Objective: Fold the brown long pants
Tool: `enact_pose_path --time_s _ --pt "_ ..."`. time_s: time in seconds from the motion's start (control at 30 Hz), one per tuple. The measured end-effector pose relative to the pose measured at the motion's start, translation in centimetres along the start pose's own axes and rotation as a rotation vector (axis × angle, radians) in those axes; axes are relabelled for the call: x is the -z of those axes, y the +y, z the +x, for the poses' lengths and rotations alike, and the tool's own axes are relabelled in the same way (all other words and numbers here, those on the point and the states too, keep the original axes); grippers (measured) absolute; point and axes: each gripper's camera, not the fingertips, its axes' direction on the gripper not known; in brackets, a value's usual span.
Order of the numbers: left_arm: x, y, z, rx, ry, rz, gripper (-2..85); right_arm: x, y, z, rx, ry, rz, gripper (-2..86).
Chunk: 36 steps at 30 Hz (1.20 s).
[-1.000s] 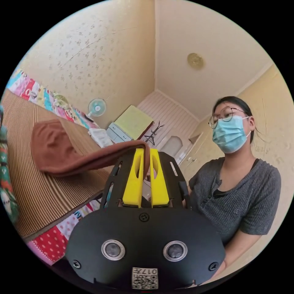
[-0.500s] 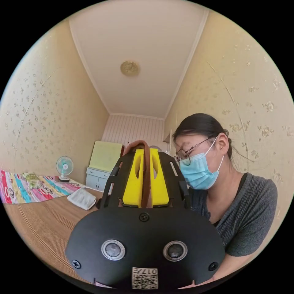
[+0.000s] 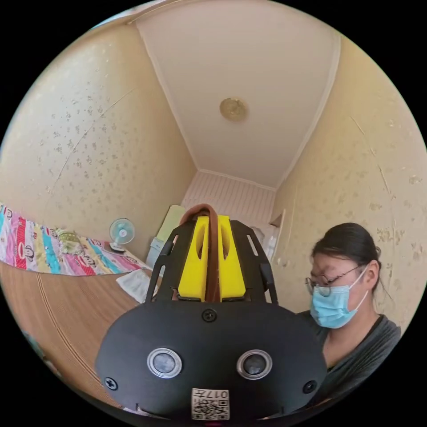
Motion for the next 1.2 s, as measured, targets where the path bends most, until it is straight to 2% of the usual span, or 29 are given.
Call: enact_pose_path --time_s 0.07,0.17,0.27,0.33,0.5,0.63,0.87,1.0,1.1,1.2 --pt "-3.9 -1.4 -6.5 0.133 -0.133 -0.117 3.6 -4.5 -1.5 8.1 -0.208 0.075 -0.103 0.8" --pt "-7.6 -0.2 -12.7 0.237 -0.217 -0.189 3.6 -8.3 -0.5 15.9 -0.37 0.087 -0.129 0.7" --pt "-10.6 2.6 -15.4 0.191 -0.331 -0.308 3.7 -10.1 2.9 20.6 -0.498 0.038 -0.117 0.7" --pt "-11.5 5.4 -16.7 0.18 -0.369 -0.361 3.7 -10.8 5.7 21.8 -0.503 -0.004 -0.09 0.7" --pt "-10.9 15.7 -17.7 0.233 -0.197 -0.364 3.8 -11.1 14.8 21.1 -0.487 -0.122 -0.076 0.9" --pt "-9.3 25.5 -15.5 0.305 -0.062 -0.407 3.8 -10.6 24.0 16.7 -0.443 -0.246 -0.087 1.2" --pt "-9.6 37.5 -13.1 0.452 -0.201 -0.621 3.9 -14.6 36.2 13.3 -0.691 -0.122 -0.247 1.7" --pt "-10.4 39.2 -13.6 0.482 -0.2 -0.65 4.0 -16.1 37.8 14.3 -0.784 -0.096 -0.295 2.8" --pt "-11.3 38.8 -12.8 0.428 -0.25 -0.704 4.6 -16.4 37.3 15.5 -0.829 -0.025 -0.375 5.3" --pt "-10.4 36.8 -11.7 0.34 -0.351 -0.68 5.9 -14.9 35.5 16.5 -0.815 0.062 -0.339 7.6"
